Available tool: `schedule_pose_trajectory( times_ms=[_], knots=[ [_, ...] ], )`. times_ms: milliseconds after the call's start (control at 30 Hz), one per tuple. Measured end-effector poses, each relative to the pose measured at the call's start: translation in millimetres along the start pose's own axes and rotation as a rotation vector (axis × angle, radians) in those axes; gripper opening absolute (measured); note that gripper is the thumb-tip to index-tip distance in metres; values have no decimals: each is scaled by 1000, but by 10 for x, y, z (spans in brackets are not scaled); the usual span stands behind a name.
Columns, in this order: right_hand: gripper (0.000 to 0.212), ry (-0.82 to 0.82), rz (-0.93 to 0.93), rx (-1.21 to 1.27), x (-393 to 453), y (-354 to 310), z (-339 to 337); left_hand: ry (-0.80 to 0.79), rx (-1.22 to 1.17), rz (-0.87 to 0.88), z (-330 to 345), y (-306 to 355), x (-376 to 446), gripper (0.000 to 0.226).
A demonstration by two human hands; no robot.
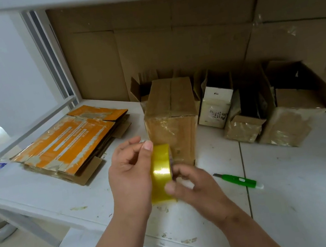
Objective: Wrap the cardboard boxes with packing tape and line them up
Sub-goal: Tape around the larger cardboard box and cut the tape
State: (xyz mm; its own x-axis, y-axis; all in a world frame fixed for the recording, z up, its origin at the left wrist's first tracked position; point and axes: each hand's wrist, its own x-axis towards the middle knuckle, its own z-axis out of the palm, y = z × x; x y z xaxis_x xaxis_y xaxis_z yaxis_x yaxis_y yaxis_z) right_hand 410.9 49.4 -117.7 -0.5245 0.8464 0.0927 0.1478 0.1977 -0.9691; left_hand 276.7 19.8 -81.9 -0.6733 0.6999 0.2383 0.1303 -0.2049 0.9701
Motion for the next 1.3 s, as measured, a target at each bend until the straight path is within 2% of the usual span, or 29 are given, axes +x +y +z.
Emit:
schedule_pose_trajectory(
  times_ms=[67,133,233,333,433,567,667,767,867,900,967,1033,1100,1200,1300],
  knots=[
    [48,-70,15,-97,-24,-22,35,52,-4,8,15,64,-10,34],
    [51,-60,-27,-221,-43,-61,45,82,-23,15,10,98,0,35],
    [52,-24,-58,-198,-88,-153,-26,124,-94,-27,-34,95,28,27],
    [43,-23,-79,-166,-132,-276,-117,160,-143,-84,-80,109,43,14],
    [30,-17,-104,-158,-187,-377,-209,140,-186,-86,-67,214,-8,10],
    [44,6,-142,-232,-240,-434,-353,126,-272,-90,-27,348,-99,20],
    [46,52,-120,-293,-256,-447,-428,131,-325,-109,-14,387,-90,19],
    [27,125,-78,-270,-294,-457,-471,103,-349,-147,-12,409,-110,21],
    [25,148,-75,-261,-354,-497,-513,75,-363,-203,-27,382,-145,9],
    [25,155,-78,-268,-371,-521,-535,64,-368,-211,-38,380,-151,11],
    [23,174,-72,-277,-392,-575,-590,40,-379,-205,-62,389,-143,30],
    [27,180,-70,-303,-415,-638,-639,19,-362,-165,-90,416,-135,38],
    [31,185,-78,-327,-436,-706,-683,5,-304,-112,-107,468,-135,31],
    [21,197,-82,-379,-442,-795,-745,26,-167,1,-126,523,-130,18],
    [17,201,-106,-400,-438,-854,-765,41,25,105,-135,537,-132,20]
  ],
)
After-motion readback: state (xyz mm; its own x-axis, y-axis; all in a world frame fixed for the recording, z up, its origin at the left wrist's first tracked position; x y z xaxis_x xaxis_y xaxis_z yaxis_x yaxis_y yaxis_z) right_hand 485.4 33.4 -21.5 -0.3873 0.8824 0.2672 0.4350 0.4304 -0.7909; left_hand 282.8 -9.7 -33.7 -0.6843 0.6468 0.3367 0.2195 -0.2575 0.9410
